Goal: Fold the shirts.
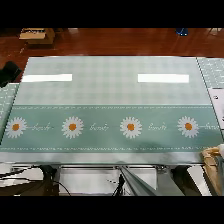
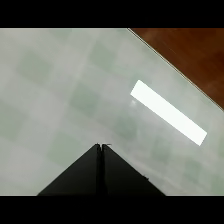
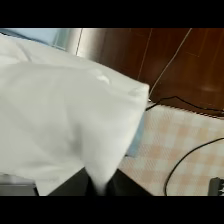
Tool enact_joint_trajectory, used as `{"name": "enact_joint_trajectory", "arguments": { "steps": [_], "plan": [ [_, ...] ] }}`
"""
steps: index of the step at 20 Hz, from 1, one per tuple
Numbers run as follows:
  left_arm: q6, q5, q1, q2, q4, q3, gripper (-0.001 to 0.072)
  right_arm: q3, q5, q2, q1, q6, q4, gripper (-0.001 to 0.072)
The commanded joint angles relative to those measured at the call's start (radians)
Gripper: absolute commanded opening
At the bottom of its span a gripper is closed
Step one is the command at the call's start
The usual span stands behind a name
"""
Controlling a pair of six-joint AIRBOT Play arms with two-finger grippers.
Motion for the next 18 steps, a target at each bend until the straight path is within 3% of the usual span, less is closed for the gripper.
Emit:
{"name": "enact_joint_trajectory", "arguments": {
  "steps": [1,6,8,9,10,11,12,14,16,17,18],
  "plan": [
    [0.005,0.013,0.060,-0.001,0.001,0.001,0.0028,-0.014,-0.005,0.001,-0.001,-0.032,-0.060,0.0476],
    [0.005,-0.018,0.051,0.001,-0.003,0.012,0.0028,-0.021,-0.063,0.001,0.000,-0.047,-0.036,0.0476],
    [0.006,-0.087,0.039,0.001,-0.004,0.044,0.0030,-0.021,-0.165,0.000,0.001,-0.091,0.111,0.0476],
    [0.025,-0.128,0.029,0.001,-0.020,0.069,0.0081,-0.021,-0.232,-0.002,0.005,-0.115,0.248,0.0475],
    [0.080,-0.175,0.019,0.001,-0.069,0.095,0.0203,-0.021,-0.288,-0.008,0.021,-0.131,0.373,0.0475],
    [0.140,-0.227,0.007,0.001,-0.137,0.123,0.0404,-0.020,-0.331,-0.019,0.062,-0.130,0.493,0.0474],
    [0.198,-0.294,-0.010,0.001,-0.212,0.157,0.0556,-0.020,-0.358,-0.036,0.124,-0.129,0.578,0.0474],
    [0.240,-0.416,-0.069,0.001,-0.262,0.232,0.0559,-0.020,-0.381,-0.083,0.322,-0.122,0.679,0.0474],
    [0.223,-0.505,-0.169,0.003,-0.182,0.307,0.0558,-0.021,-0.422,-0.140,0.581,-0.091,0.739,0.0477],
    [0.171,-0.539,-0.238,0.005,-0.075,0.343,0.0558,-0.020,-0.466,-0.170,0.726,-0.074,0.744,0.0487],
    [0.095,-0.558,-0.311,0.008,0.056,0.373,0.0559,-0.020,-0.518,-0.202,0.862,-0.071,0.729,0.0543]
  ]
}}
